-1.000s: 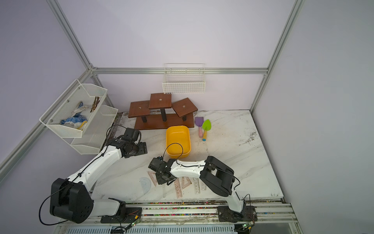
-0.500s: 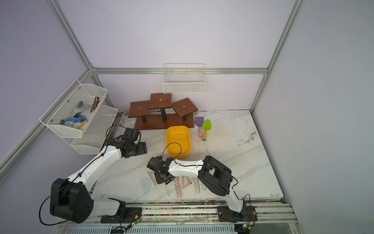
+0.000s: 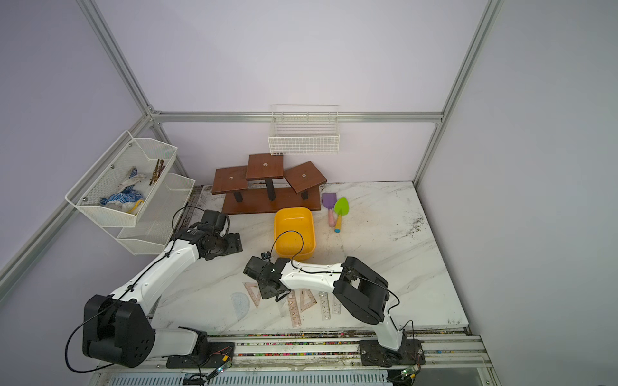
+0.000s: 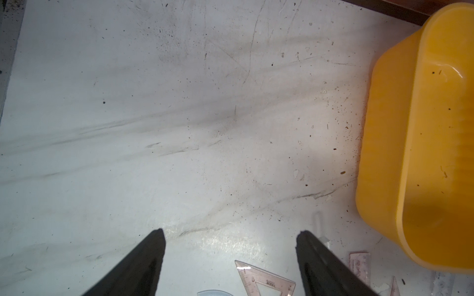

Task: Put the scattered rulers into the storage box
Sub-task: Pick up the ruler from the center of the board.

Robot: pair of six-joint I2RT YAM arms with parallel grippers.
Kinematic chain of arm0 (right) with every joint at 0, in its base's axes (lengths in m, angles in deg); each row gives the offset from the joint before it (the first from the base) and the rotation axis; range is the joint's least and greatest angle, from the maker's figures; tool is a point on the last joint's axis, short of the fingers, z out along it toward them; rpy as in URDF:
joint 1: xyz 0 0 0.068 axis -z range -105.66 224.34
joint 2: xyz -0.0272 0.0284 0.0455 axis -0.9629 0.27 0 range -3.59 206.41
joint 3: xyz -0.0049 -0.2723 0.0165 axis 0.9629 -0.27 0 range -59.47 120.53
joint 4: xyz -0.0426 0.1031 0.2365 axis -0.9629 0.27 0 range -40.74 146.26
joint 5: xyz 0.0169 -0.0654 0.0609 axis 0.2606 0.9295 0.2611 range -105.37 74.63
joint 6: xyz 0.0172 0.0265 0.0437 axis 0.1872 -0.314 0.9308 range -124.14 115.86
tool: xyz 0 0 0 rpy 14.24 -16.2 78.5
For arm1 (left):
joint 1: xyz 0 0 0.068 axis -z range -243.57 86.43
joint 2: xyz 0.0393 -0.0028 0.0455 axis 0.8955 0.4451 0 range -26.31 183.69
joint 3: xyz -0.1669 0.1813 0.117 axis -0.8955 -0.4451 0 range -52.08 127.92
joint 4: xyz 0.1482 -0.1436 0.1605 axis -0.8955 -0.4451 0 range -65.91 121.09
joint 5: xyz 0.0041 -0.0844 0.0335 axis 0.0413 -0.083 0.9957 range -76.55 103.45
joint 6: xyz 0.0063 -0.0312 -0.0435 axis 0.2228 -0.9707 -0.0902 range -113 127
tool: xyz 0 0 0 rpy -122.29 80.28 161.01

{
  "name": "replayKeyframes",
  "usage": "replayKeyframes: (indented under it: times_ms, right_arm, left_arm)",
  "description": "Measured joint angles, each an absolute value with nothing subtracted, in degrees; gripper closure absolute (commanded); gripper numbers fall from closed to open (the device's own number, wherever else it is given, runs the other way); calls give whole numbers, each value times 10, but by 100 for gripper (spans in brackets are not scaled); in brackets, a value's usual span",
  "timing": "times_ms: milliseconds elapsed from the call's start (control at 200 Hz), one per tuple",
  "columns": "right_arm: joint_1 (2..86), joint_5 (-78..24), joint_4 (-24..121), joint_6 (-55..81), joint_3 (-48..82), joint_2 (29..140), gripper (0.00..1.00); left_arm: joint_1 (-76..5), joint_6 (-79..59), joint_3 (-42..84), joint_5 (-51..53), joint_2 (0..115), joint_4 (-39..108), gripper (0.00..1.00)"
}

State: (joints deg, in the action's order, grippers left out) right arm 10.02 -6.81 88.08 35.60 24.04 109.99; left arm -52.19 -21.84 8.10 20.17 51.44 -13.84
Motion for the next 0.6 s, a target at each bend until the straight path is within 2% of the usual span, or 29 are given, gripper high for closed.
replayKeyframes:
  times_ms: [315,600]
  right_arm:
    - [141,-60,881,339,277,1047,100]
    - [208,-73,877,311,294,1034,100]
  left_arm:
    - [-522,-218,114,156,518,-124,16]
    - [-522,-219,158,102,571,-83,16]
